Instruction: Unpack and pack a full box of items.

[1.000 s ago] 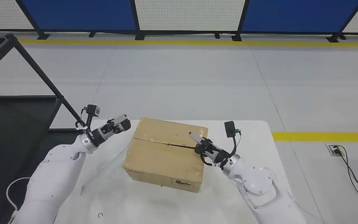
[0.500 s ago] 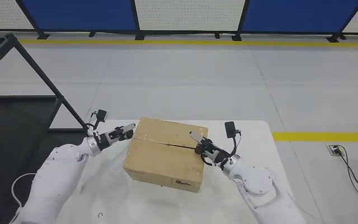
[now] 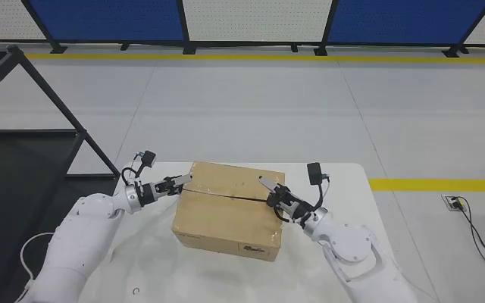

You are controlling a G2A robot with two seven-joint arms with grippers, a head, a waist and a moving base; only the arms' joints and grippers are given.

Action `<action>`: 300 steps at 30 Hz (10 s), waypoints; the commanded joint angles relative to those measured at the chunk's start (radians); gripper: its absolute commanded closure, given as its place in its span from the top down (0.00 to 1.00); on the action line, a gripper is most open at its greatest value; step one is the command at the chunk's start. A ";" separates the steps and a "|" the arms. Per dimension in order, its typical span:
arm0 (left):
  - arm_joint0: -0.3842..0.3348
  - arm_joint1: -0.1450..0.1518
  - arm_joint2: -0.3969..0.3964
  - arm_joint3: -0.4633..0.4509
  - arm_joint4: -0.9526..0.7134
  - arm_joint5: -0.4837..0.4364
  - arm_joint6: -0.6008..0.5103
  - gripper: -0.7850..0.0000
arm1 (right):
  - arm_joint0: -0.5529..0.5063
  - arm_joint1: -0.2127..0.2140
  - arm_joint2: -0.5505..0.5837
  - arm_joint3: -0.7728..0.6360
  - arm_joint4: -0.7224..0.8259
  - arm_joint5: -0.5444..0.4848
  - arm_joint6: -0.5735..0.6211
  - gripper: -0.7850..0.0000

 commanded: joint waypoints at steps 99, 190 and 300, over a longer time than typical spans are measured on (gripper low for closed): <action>0.778 0.181 -0.398 -0.831 -0.222 0.054 0.482 1.00 | -0.048 0.008 0.075 0.003 0.032 0.051 0.072 1.00; 0.983 0.026 -0.546 -1.273 -0.055 0.477 1.333 1.00 | -0.048 0.008 0.075 0.003 0.032 0.051 0.072 1.00; 0.546 -0.246 -0.023 -1.104 0.348 0.767 1.184 1.00 | -0.121 0.015 0.113 -0.043 0.069 0.073 0.063 1.00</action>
